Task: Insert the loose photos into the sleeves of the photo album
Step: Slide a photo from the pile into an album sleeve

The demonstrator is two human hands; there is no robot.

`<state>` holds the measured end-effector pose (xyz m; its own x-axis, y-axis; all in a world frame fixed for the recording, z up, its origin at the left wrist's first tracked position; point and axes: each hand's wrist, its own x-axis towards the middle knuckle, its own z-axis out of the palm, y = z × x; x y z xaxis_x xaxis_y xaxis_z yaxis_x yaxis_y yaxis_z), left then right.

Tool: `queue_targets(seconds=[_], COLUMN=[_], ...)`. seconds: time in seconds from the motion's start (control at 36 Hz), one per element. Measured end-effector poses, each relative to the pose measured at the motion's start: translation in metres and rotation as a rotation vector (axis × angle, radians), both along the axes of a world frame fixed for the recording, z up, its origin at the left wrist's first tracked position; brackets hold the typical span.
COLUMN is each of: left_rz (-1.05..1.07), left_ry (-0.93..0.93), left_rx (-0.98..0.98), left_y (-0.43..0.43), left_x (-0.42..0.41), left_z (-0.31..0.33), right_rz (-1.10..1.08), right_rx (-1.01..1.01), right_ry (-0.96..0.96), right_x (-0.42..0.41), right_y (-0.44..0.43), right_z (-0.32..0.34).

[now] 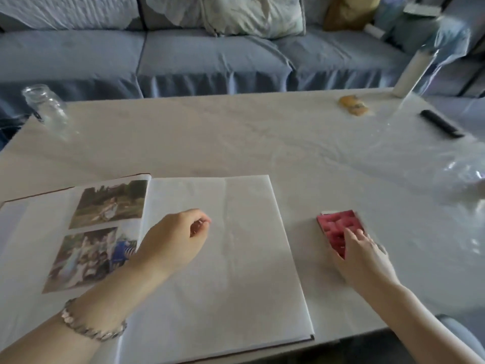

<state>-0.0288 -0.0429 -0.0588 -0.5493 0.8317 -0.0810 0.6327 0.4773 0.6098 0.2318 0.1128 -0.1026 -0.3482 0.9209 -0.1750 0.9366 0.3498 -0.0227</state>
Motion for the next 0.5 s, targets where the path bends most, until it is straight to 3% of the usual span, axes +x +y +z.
queue_targets(seconds=[0.08, 0.31, 0.42, 0.5], left_rz=[-0.026, -0.048, -0.004, 0.045], left_ry=[-0.023, -0.202, -0.547, -0.874], left_rx=[-0.013, -0.014, 0.027, 0.033], left_y=[0.005, 0.015, 0.025, 0.03], left_x=[0.008, 0.024, 0.035, 0.04], left_z=[0.0, 0.003, 0.012, 0.022], right_rz=[0.061, 0.14, 0.331, 0.506], right_rx=[0.052, 0.102, 0.287, 0.354], right_ry=[-0.041, 0.193, 0.489, 0.568], right_x=[0.005, 0.008, -0.012, -0.042], right_y=[0.0, 0.0, -0.011, -0.025], right_z=[-0.001, -0.01, 0.002, 0.012])
